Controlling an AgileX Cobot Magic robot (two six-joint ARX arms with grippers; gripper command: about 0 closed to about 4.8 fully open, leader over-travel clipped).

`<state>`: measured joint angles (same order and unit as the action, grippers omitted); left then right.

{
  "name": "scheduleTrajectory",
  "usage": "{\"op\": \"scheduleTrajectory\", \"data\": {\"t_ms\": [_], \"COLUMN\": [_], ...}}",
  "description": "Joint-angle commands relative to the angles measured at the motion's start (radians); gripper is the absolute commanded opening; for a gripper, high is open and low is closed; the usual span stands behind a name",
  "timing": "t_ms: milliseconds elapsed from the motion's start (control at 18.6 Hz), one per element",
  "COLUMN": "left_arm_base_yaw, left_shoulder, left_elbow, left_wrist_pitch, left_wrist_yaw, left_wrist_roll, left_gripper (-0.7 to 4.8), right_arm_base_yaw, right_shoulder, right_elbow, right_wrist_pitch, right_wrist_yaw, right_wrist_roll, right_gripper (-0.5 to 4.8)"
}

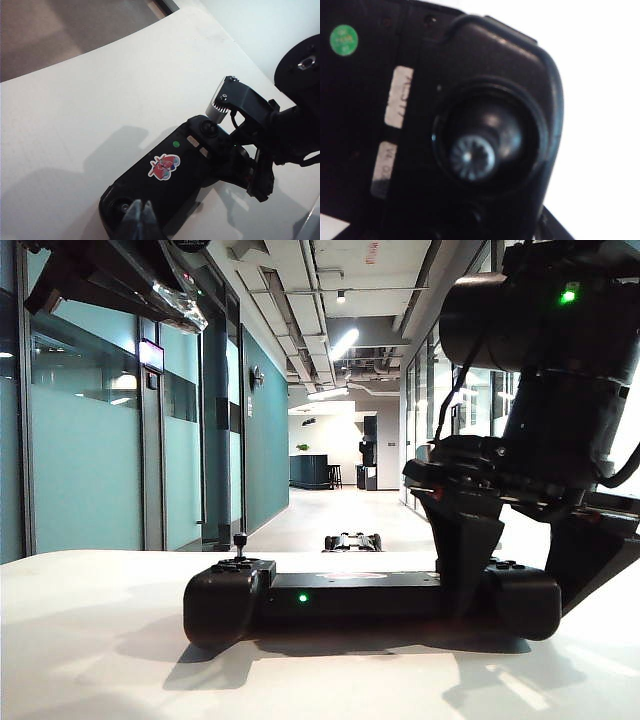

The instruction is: Push the left joystick on the remote control sitting on the white table forward to make the robot dog walk in a straight line until it approaches the door.

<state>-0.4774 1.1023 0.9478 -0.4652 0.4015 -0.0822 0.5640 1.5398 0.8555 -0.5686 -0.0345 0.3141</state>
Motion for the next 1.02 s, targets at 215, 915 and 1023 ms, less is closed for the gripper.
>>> {"op": "scheduleTrajectory", "data": {"t_ms": [215, 915, 1023], "left_arm_base_yaw": [-0.002, -0.002, -0.002], "left_shoulder": [-0.002, -0.001, 0.008], "left_elbow": [0.004, 0.002, -0.012], "left_wrist_pitch": [0.009, 0.013, 0.032], "left_wrist_yaw": [0.010, 0.030, 0.029], "left_wrist_roll": [0.003, 0.115, 0.135], "left_gripper": [-0.05, -0.05, -0.05], "right_arm_base_yaw": [0.000, 0.000, 0.000], "right_shoulder": [0.009, 0.005, 0.005], "right_elbow": [-0.004, 0.045, 0.065], "right_wrist_pitch": [-0.012, -0.109, -0.117], "right_wrist_yaw": [-0.009, 0.082, 0.096], "right_wrist_roll": [0.000, 0.188, 0.211], "right_gripper": [2.43, 1.45, 1.45]}}
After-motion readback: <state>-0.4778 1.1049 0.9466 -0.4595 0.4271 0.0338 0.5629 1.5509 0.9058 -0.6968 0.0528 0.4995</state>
